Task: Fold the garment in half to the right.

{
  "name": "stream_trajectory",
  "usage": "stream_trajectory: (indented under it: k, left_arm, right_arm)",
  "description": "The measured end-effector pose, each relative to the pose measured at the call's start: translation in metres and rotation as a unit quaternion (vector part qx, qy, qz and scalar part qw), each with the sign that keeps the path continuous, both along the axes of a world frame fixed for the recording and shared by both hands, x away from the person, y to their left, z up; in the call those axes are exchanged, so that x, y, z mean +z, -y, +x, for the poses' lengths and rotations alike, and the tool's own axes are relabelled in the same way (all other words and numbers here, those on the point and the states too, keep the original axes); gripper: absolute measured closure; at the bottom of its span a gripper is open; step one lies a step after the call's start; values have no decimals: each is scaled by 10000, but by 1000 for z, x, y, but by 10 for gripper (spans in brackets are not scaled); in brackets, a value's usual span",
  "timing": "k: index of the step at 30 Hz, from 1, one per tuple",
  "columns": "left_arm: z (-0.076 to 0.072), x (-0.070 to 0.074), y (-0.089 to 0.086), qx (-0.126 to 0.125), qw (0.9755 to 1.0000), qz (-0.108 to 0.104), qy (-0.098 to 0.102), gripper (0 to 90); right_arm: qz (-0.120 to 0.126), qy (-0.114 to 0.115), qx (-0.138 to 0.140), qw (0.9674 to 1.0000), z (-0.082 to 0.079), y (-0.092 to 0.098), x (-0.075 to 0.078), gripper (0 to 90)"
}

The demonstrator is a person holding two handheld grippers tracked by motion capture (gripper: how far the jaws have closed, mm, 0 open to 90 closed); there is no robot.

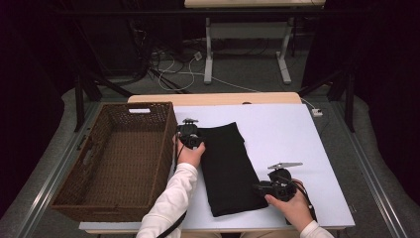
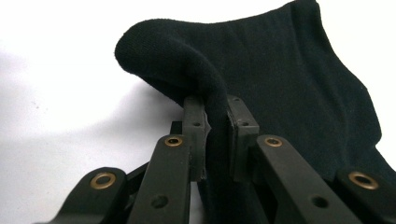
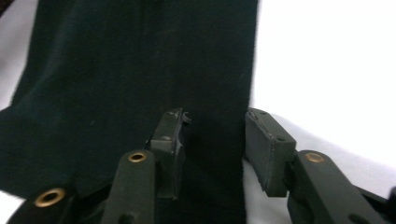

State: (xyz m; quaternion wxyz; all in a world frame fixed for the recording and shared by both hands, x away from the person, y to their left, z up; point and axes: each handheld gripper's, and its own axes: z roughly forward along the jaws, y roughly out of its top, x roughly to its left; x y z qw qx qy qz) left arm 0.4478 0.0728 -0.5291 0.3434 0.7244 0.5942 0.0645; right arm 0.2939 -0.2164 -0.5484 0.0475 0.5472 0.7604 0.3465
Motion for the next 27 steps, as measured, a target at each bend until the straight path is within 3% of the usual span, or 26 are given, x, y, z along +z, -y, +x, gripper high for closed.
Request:
stream_trajectory:
  k: [7, 14, 18, 23, 27]
  left_arm:
    - [0, -1, 0, 9, 10000, 2, -4, 805]
    - [1, -1, 1, -5, 10000, 12, -4, 805]
    - [1, -1, 0, -30, 10000, 26, -40, 805]
    - [0, 1, 1, -36, 10000, 24, 35, 805]
    - [-1, 6, 2, -74, 9999, 22, 114, 806]
  right_arm:
    - [189, -375, 183, 9989, 1, -8, 1, 667]
    - [92, -404, 107, 9991, 3, -9, -1, 813]
    - [291, -500, 42, 9983, 5, -6, -2, 845]
    - [314, -556, 31, 9980, 6, -4, -2, 863]
    - [576, -561, 76, 9967, 5, -2, 3, 867]
